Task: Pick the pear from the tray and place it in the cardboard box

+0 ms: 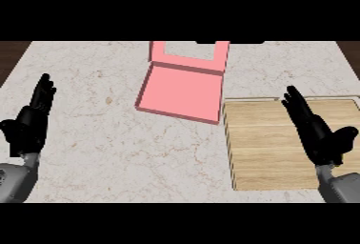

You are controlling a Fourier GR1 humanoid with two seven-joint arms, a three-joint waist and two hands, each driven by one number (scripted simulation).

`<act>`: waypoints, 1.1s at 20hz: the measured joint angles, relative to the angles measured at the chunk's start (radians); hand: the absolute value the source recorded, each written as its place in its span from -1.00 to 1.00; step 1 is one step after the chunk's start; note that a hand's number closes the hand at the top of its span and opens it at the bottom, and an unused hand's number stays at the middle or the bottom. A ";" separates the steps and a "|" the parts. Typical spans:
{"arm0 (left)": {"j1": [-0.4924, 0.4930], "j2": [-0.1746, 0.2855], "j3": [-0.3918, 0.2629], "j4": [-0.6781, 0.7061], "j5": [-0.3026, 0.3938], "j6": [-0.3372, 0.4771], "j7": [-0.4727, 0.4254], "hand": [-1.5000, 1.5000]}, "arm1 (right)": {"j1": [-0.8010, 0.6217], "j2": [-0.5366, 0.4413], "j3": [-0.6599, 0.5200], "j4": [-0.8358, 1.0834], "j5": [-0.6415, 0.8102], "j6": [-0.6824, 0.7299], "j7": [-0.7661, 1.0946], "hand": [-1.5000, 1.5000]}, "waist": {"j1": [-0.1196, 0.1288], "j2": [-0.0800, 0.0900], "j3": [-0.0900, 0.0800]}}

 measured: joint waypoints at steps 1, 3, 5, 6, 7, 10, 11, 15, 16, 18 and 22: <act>0.014 0.000 0.003 -0.004 -0.006 -0.002 -0.005 0.00 | -0.007 0.007 -0.012 0.001 0.000 0.008 -0.008 -1.00 | -0.002 0.000 -0.003; 0.037 0.003 -0.008 -0.023 -0.021 -0.001 0.010 0.00 | -0.044 -0.007 -0.061 -0.006 -0.020 0.032 -0.029 -1.00 | -0.003 0.000 -0.008; 0.049 0.005 -0.029 -0.042 -0.035 0.001 0.041 0.00 | -0.096 -0.027 -0.127 -0.015 -0.051 0.057 -0.059 -1.00 | -0.003 -0.001 -0.011; 0.056 0.003 -0.042 -0.043 -0.046 0.004 0.051 0.00 | -0.130 -0.037 -0.162 -0.020 -0.068 0.068 -0.075 -1.00 | -0.003 -0.001 -0.011; 0.062 0.003 -0.047 -0.042 -0.047 0.001 0.056 0.00 | -0.124 -0.102 -0.159 0.005 -0.003 0.049 -0.065 1.00 | -0.009 0.002 -0.020; 0.092 -0.014 -0.081 -0.057 -0.055 0.004 0.088 0.00 | -0.117 -0.139 -0.208 0.065 0.071 -0.077 -0.047 -1.00 | -0.012 0.001 -0.019; 0.100 -0.017 -0.091 -0.070 -0.060 0.005 0.104 0.00 | -0.114 -0.125 -0.233 0.088 0.066 -0.101 -0.061 -1.00 | -0.011 0.001 -0.018; 0.152 -0.026 -0.102 -0.129 -0.081 0.014 0.141 0.00 | -0.070 -0.077 -0.318 0.103 0.039 -0.118 -0.149 -1.00 | -0.012 0.000 -0.017; 0.157 -0.032 -0.099 -0.131 -0.087 0.011 0.144 0.00 | -0.066 -0.088 -0.326 0.101 0.051 -0.110 -0.149 -1.00 | -0.013 0.000 -0.017; 0.170 -0.038 -0.104 -0.149 -0.099 0.016 0.155 0.00 | -0.046 -0.135 -0.319 0.101 0.080 -0.071 -0.145 -1.00 | -0.013 0.000 -0.017; 0.167 -0.045 -0.106 -0.145 -0.110 0.017 0.160 0.00 | -0.011 -0.281 -0.273 0.094 0.174 0.006 -0.094 -1.00 | -0.018 -0.001 -0.018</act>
